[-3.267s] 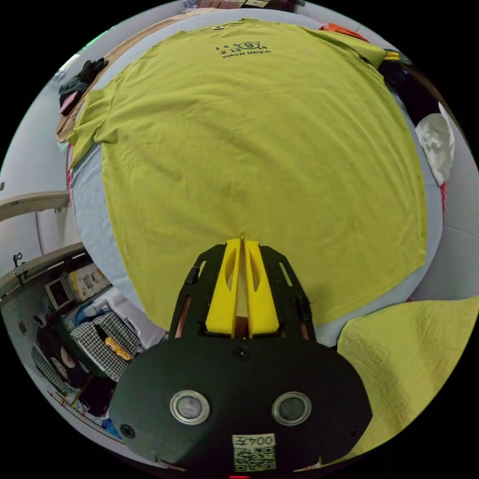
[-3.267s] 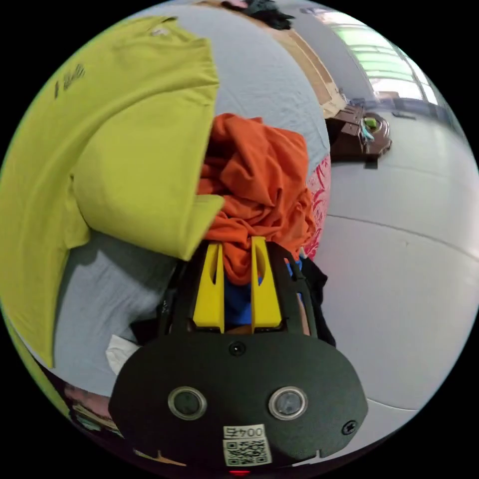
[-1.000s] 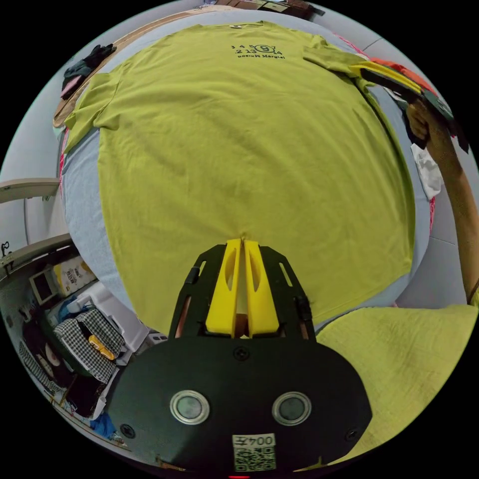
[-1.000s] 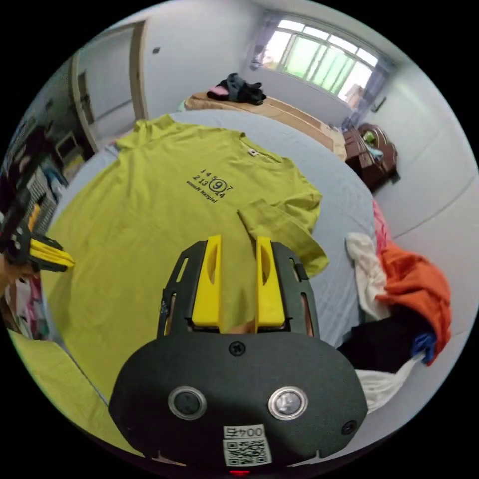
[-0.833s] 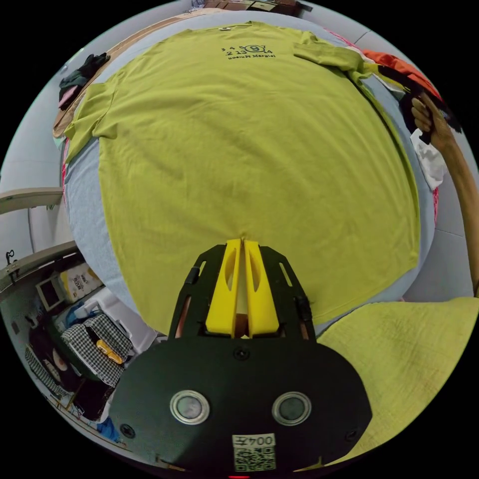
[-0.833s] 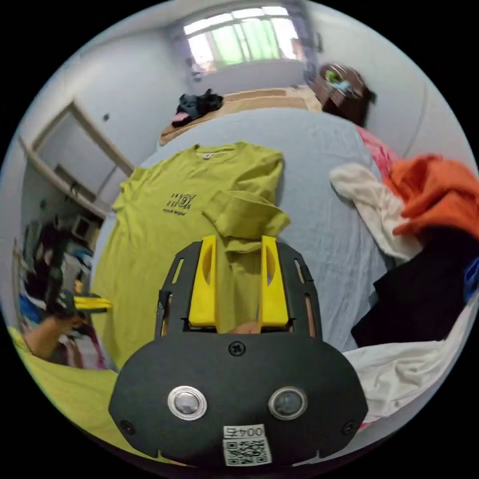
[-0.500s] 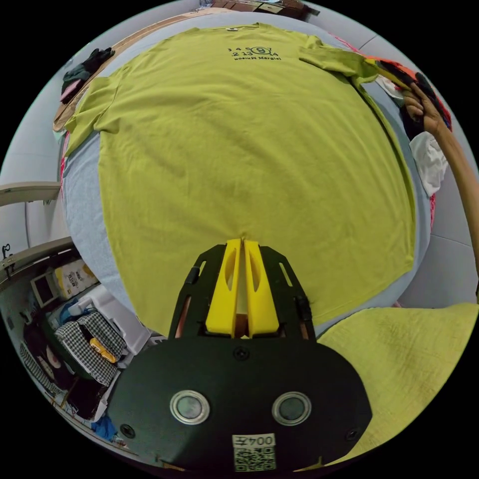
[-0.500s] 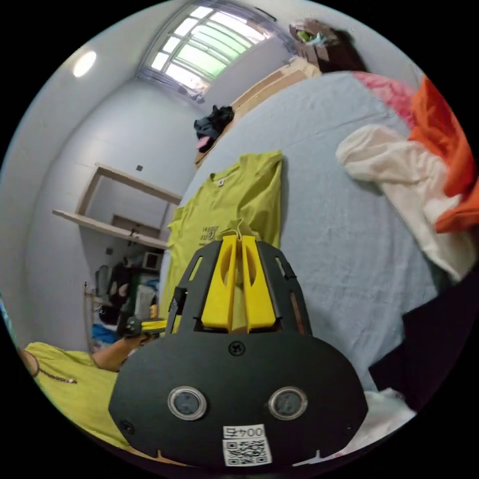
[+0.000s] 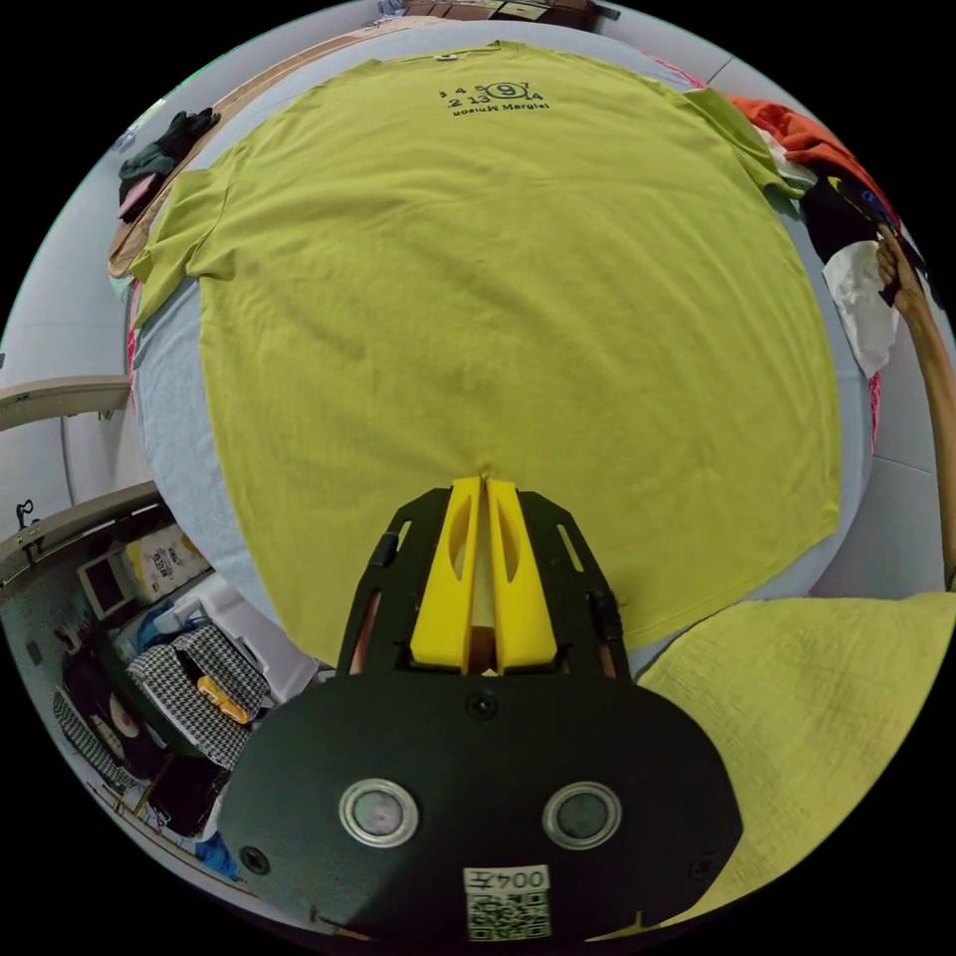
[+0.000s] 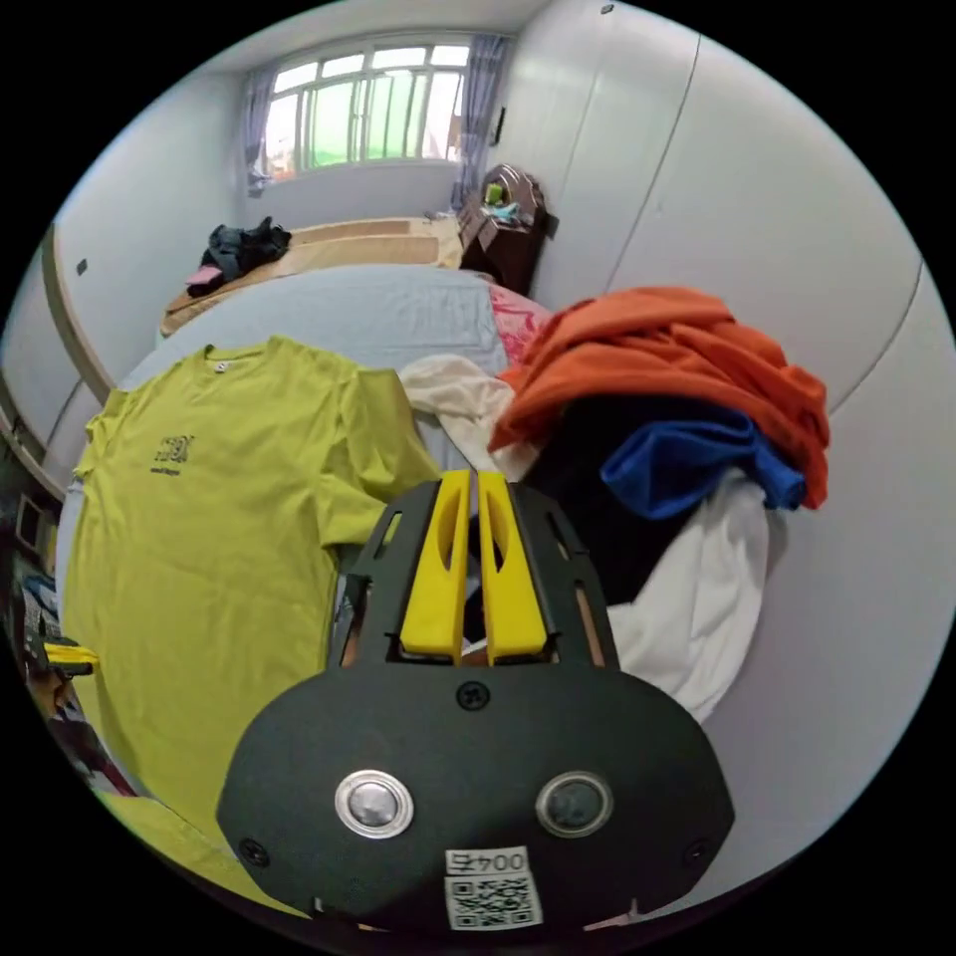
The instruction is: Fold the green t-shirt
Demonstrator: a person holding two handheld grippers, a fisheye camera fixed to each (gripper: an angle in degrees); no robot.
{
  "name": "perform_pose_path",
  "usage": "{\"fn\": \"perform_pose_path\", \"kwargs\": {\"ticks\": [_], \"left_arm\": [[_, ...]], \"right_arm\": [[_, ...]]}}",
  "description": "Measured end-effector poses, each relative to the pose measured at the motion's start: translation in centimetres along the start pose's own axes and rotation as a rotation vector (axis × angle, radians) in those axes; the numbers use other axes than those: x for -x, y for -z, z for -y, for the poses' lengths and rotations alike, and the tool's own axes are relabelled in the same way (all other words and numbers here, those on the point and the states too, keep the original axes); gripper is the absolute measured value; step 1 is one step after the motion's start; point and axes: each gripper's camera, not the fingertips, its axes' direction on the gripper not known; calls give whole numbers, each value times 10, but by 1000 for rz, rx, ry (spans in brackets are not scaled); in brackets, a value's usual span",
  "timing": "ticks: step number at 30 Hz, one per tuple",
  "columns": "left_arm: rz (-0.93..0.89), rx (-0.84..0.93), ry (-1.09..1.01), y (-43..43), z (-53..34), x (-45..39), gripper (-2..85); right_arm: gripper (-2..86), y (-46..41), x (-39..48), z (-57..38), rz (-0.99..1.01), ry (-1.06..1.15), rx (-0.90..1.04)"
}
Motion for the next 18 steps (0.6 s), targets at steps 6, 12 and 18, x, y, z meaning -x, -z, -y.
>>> {"fn": "perform_pose_path", "kwargs": {"ticks": [6,12,18], "left_arm": [[-10,-11,19,0,-2,-3,10],[-1,-24,31,0,-5,-9,11],[-1,-23,36,1,-5,-15,11]], "right_arm": [[61,-88,-9,83,339,4,210],[101,-155,24,104,346,44,363],[120,-165,71,96,277,94,380]]}}
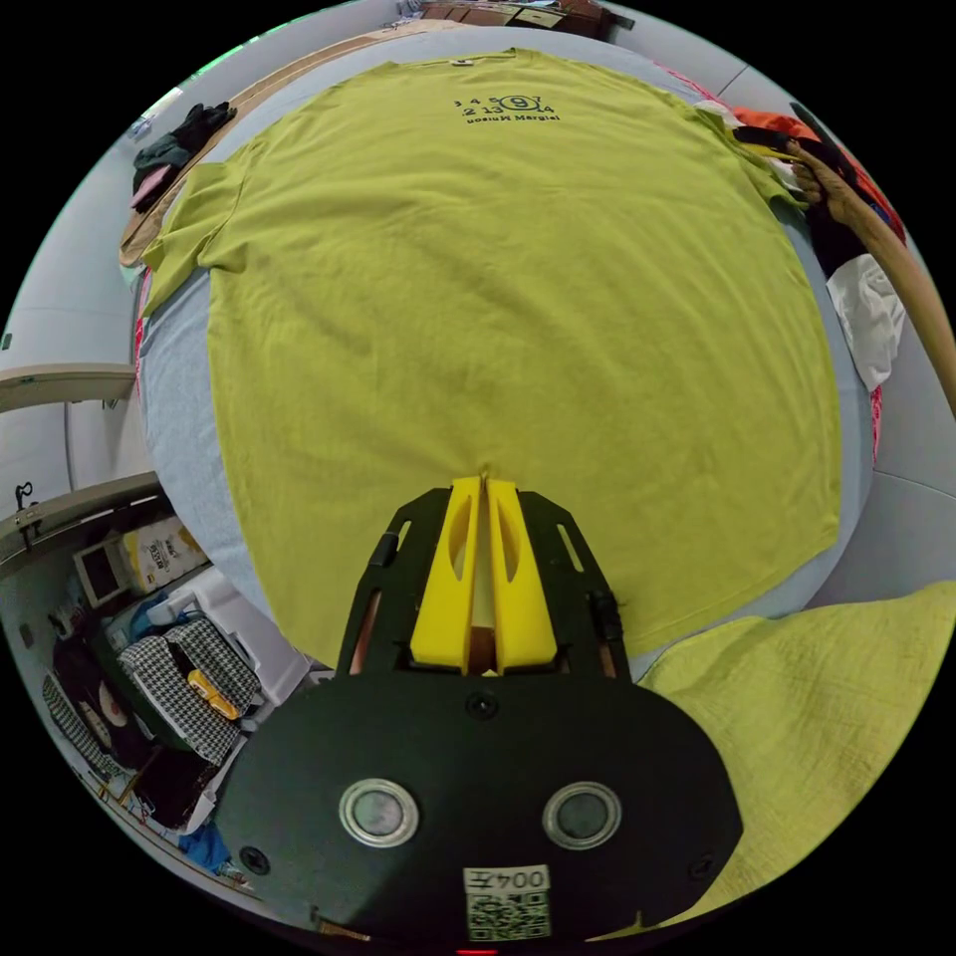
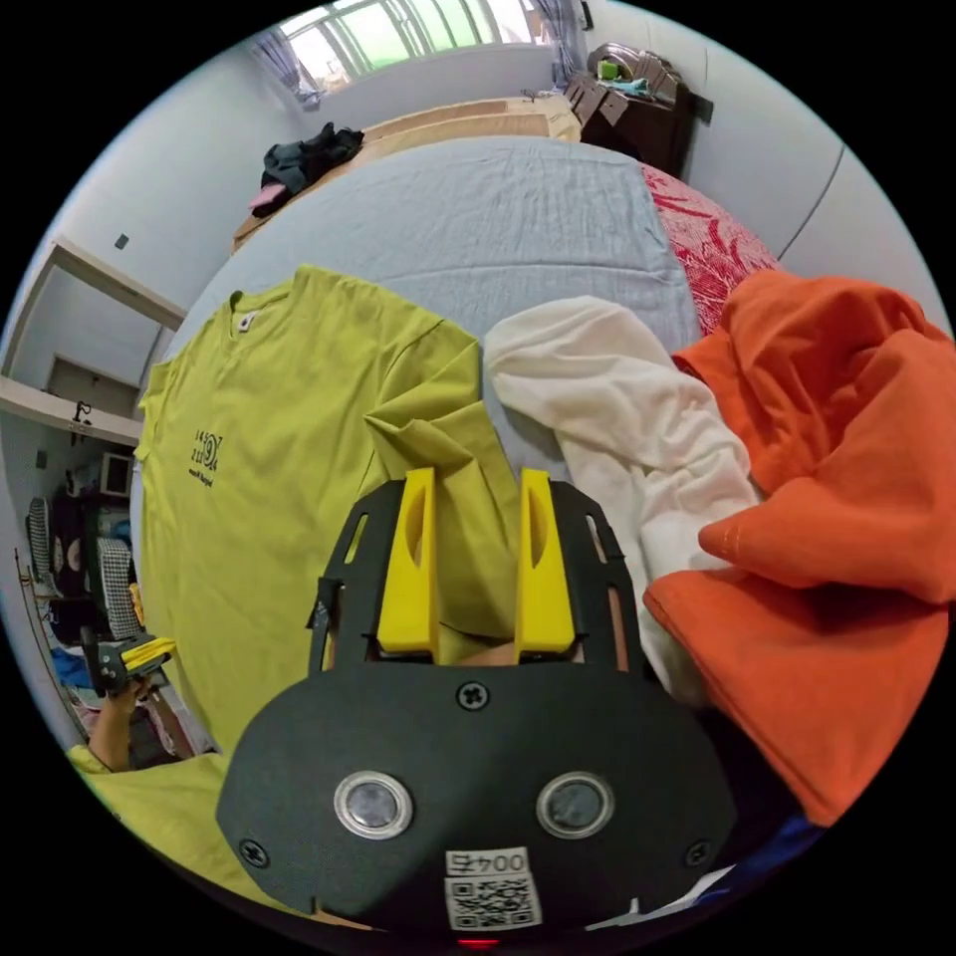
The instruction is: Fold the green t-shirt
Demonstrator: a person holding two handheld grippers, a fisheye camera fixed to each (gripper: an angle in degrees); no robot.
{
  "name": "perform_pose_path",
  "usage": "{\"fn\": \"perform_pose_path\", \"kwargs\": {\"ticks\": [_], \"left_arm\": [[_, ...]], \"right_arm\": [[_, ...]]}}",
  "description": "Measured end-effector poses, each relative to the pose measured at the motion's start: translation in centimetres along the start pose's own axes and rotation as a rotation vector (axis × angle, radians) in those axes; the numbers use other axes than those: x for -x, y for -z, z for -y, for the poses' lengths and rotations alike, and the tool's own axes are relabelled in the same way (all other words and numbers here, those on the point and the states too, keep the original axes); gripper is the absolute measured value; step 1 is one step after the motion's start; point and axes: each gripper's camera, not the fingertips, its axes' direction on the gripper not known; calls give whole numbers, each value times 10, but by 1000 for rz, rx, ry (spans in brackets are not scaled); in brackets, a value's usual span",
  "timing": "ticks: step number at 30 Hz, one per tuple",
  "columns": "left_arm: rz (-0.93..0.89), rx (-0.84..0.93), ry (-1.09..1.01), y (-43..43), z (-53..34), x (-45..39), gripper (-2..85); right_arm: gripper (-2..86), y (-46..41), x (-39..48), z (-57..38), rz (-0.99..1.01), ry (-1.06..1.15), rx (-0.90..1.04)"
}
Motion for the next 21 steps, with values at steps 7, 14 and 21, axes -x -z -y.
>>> {"fn": "perform_pose_path", "kwargs": {"ticks": [7,14,21], "left_arm": [[-3,1,3,0,0,-7,11],[-1,3,2,0,1,-13,11],[-18,1,12,0,0,-18,10]], "right_arm": [[50,-4,47,-3,-82,116,19],[41,46,105,-41,-548,119,-210],[31,82,51,-46,-522,-126,-187]]}}
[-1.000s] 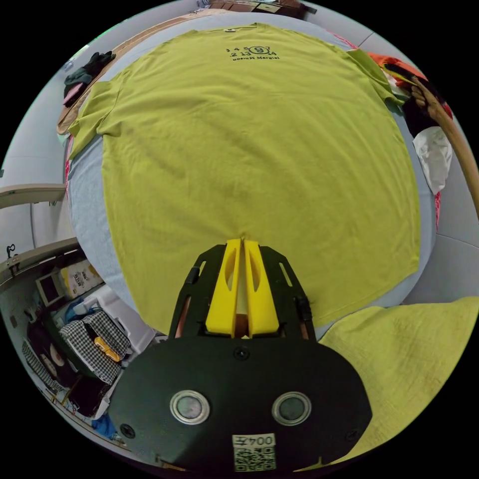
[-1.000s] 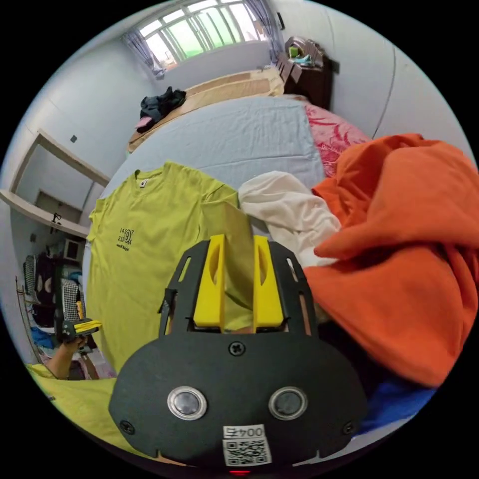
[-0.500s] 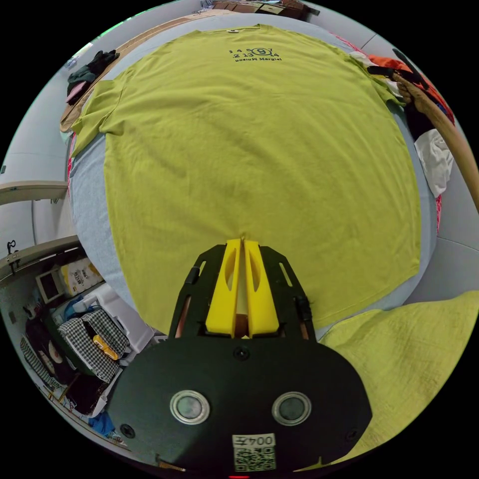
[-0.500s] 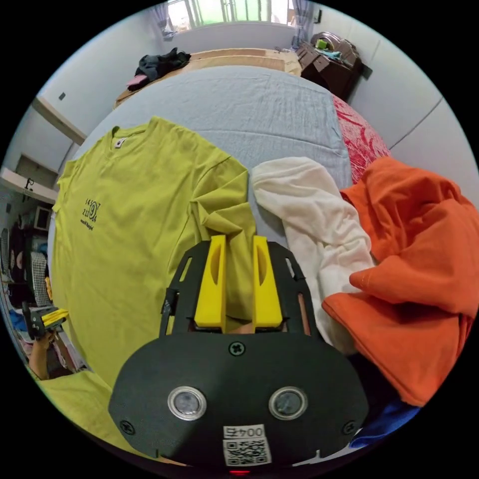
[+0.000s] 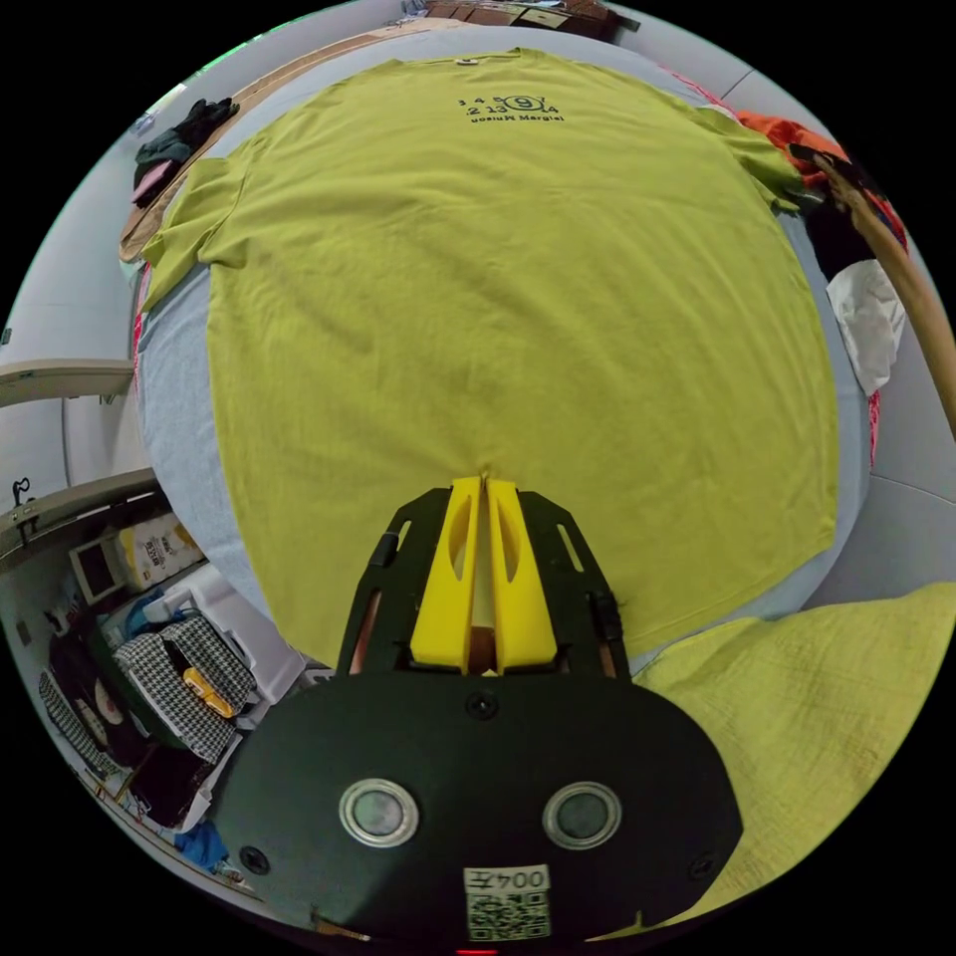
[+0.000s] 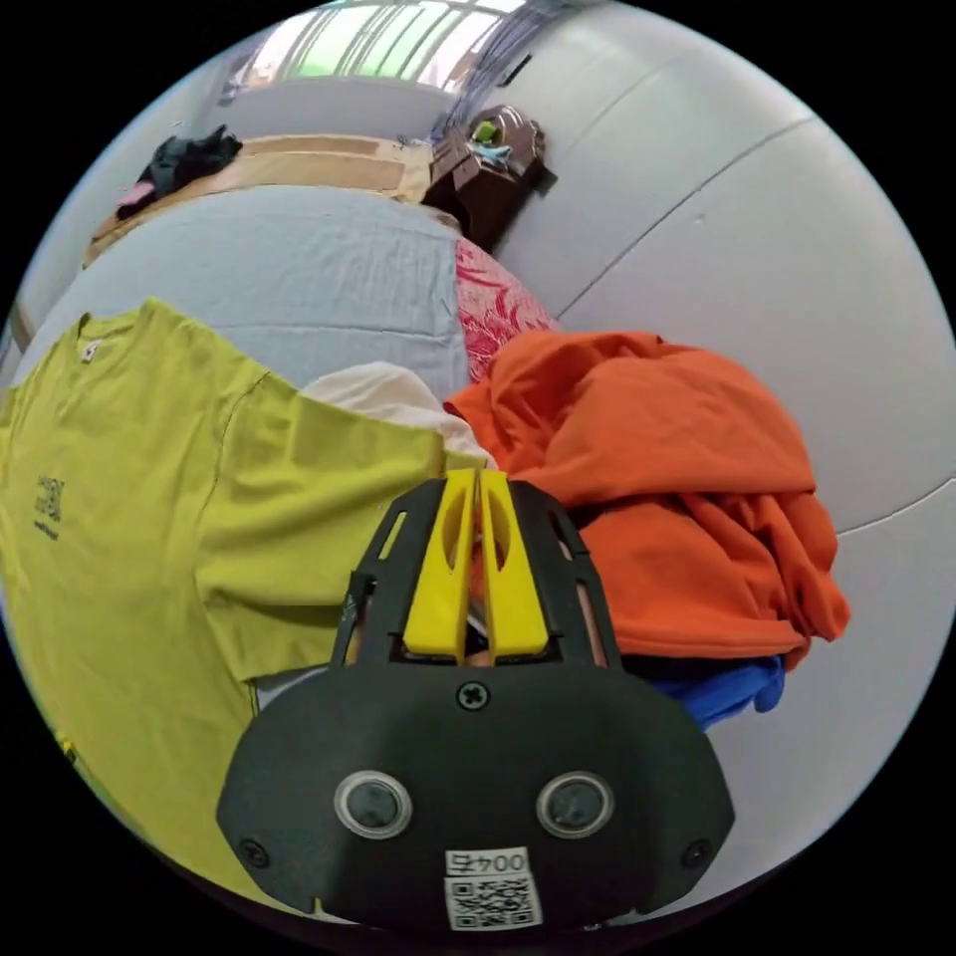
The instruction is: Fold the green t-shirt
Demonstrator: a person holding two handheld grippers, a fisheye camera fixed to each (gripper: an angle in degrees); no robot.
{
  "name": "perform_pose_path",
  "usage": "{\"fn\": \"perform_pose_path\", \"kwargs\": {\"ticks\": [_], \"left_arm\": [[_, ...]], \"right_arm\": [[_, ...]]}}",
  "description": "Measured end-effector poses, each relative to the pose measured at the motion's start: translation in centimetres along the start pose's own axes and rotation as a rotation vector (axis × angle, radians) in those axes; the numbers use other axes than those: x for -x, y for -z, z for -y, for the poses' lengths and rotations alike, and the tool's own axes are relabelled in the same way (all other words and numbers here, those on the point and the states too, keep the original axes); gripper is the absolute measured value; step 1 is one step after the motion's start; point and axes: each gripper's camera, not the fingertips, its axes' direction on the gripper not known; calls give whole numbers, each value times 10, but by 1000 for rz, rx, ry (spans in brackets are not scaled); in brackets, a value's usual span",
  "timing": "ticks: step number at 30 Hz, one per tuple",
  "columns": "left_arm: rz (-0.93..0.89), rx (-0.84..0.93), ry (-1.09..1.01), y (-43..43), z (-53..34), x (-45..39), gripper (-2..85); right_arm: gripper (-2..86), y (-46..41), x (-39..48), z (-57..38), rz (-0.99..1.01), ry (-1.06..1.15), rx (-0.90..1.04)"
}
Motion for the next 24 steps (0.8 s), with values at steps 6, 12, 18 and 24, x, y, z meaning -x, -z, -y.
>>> {"fn": "perform_pose_path", "kwargs": {"ticks": [6,12,18,24], "left_arm": [[-2,-4,-1,0,-1,-5,11],[9,-4,-12,0,-2,-11,11],[25,-3,-27,1,-3,-17,11],[23,-11,-20,1,-6,-18,11]], "right_arm": [[38,42,-1,-58,305,72,-17],[58,-5,42,-81,339,174,193],[39,-6,47,-78,247,193,254],[51,94,47,-111,565,201,155]]}}
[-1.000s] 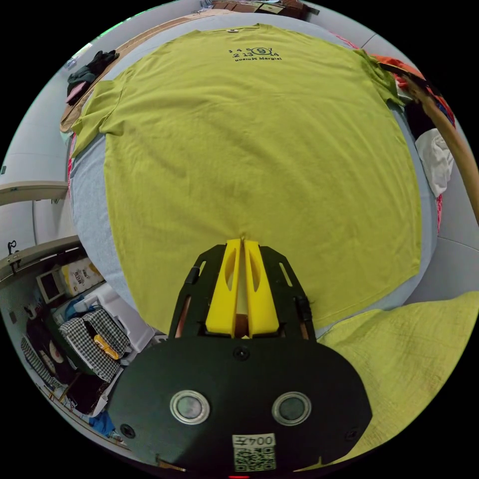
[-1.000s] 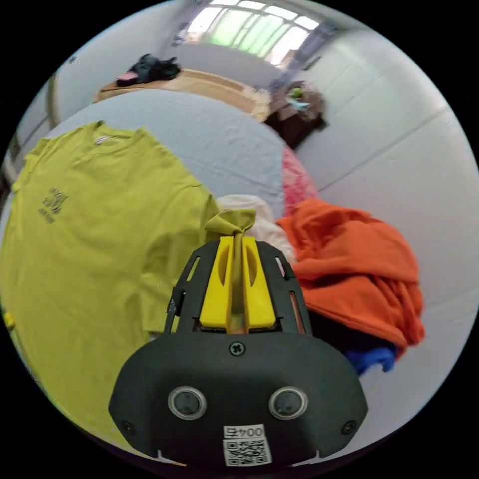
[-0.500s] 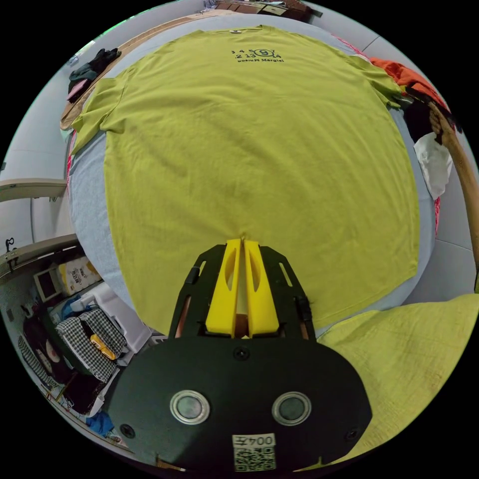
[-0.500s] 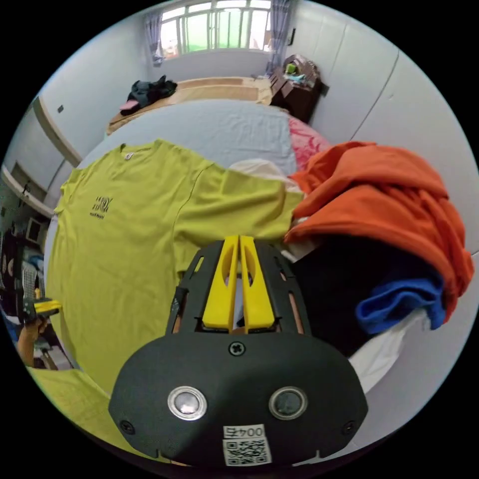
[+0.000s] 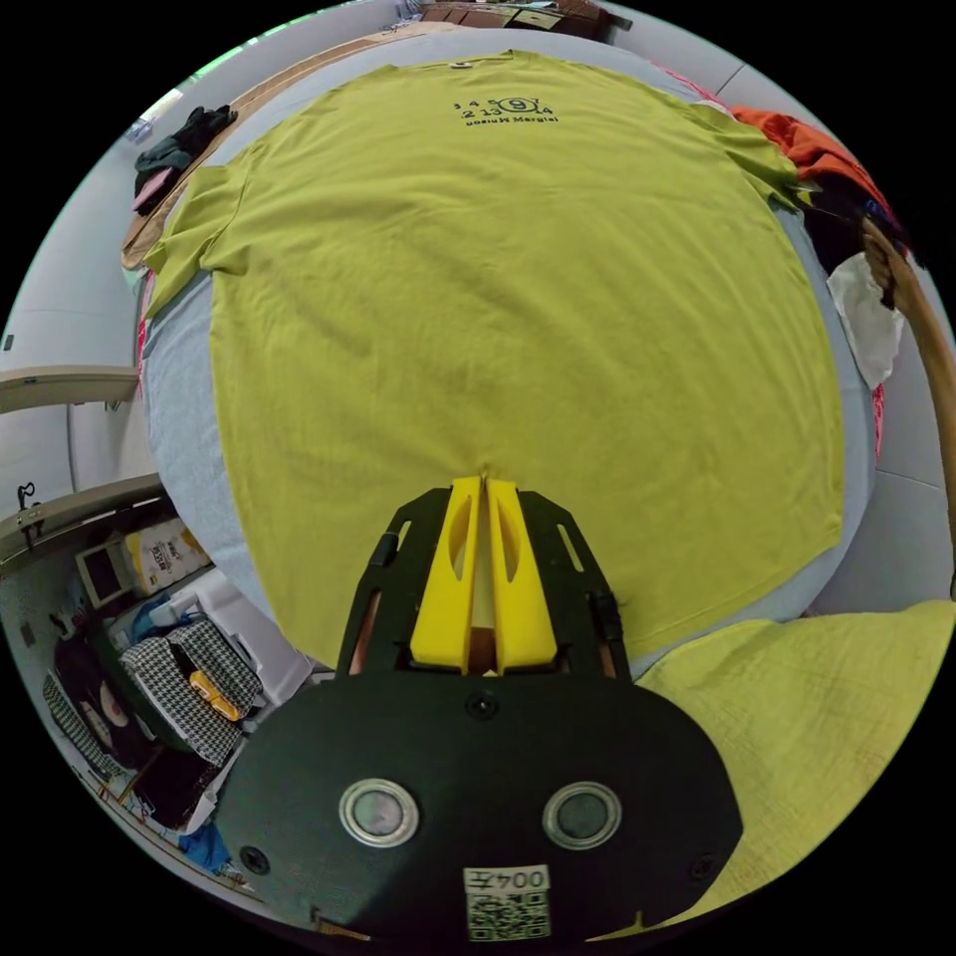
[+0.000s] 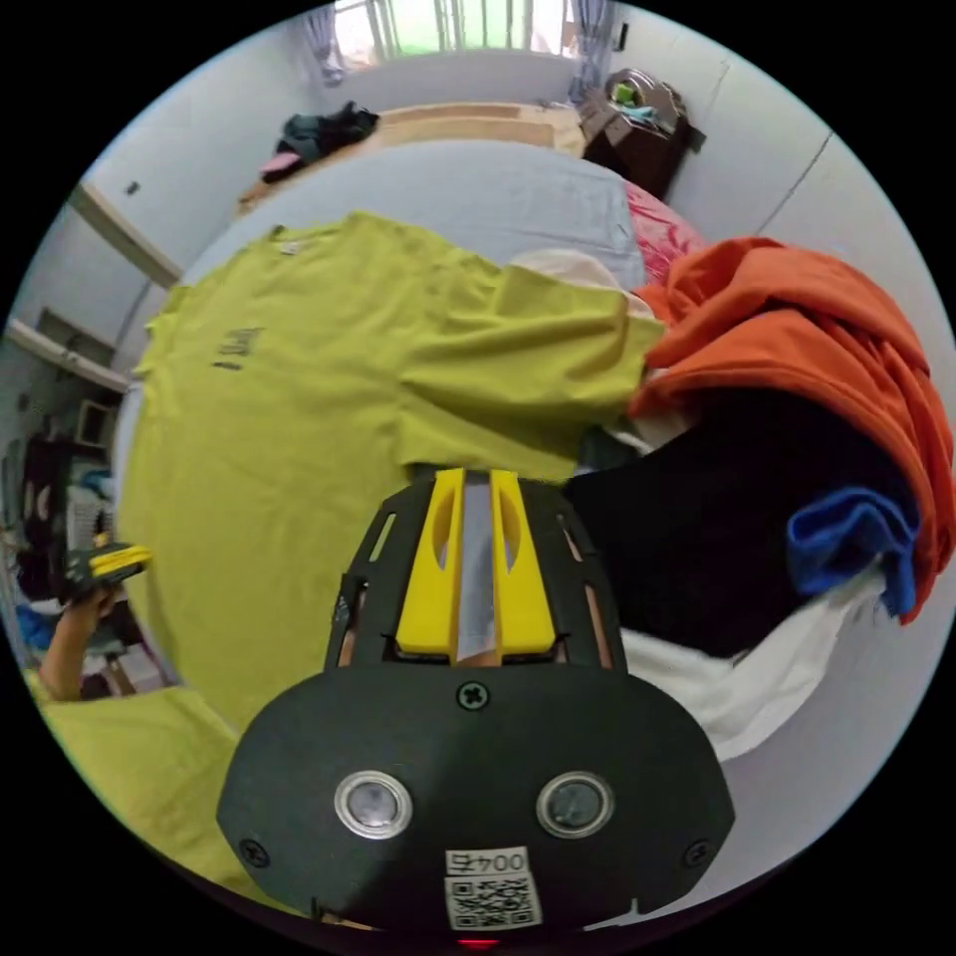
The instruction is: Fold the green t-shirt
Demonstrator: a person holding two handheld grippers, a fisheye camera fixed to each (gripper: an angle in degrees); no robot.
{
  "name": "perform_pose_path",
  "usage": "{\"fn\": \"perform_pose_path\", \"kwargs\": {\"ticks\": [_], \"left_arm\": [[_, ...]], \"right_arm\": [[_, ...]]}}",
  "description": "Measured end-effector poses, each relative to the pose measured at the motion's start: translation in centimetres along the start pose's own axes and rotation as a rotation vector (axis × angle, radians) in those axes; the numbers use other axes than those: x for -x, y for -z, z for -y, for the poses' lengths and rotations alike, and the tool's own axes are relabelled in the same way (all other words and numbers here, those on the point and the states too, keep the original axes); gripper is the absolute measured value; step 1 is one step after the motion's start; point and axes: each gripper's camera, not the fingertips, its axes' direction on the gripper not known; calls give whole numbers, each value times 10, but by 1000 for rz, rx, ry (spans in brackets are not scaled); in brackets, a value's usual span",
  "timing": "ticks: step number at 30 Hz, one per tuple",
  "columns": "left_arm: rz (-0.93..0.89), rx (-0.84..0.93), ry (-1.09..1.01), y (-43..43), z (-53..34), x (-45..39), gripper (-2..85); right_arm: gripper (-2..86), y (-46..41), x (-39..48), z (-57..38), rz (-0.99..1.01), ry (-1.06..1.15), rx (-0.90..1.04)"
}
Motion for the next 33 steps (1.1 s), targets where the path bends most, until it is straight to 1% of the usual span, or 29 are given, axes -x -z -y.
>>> {"fn": "perform_pose_path", "kwargs": {"ticks": [1,3,7,9,15,16,18,20,22,25,29,32,33], "left_arm": [[4,3,-2,0,0,-1,11],[15,8,-9,0,0,-2,11],[47,16,-31,1,-1,-5,11],[51,18,-29,1,-2,-3,12],[72,31,-45,2,-5,2,11],[103,37,-86,2,-5,0,11],[169,56,-177,1,-5,-7,12],[238,81,-275,-1,-6,-13,13],[301,112,-366,-4,-8,-15,14],[348,125,-455,-6,-15,-10,15],[327,60,-472,-5,-31,14,16],[231,-28,-439,-3,-48,50,16],[174,-61,-425,-2,-53,68,17]], "right_arm": [[50,5,10,-8,51,10,-3],[46,8,60,-46,189,60,50],[26,-19,149,-110,208,174,218],[8,-36,199,-150,155,235,279],[-7,-71,271,-199,-28,255,382],[-8,-67,275,-199,-37,249,345],[-8,-65,285,-200,-68,199,322],[-8,-63,295,-200,-91,197,321],[-8,-61,307,-200,-127,214,315],[-8,-61,334,-201,-217,298,324],[-6,-63,363,-192,-318,307,378],[-3,-59,368,-188,-322,205,355],[1,-55,367,-189,-304,164,337]]}}
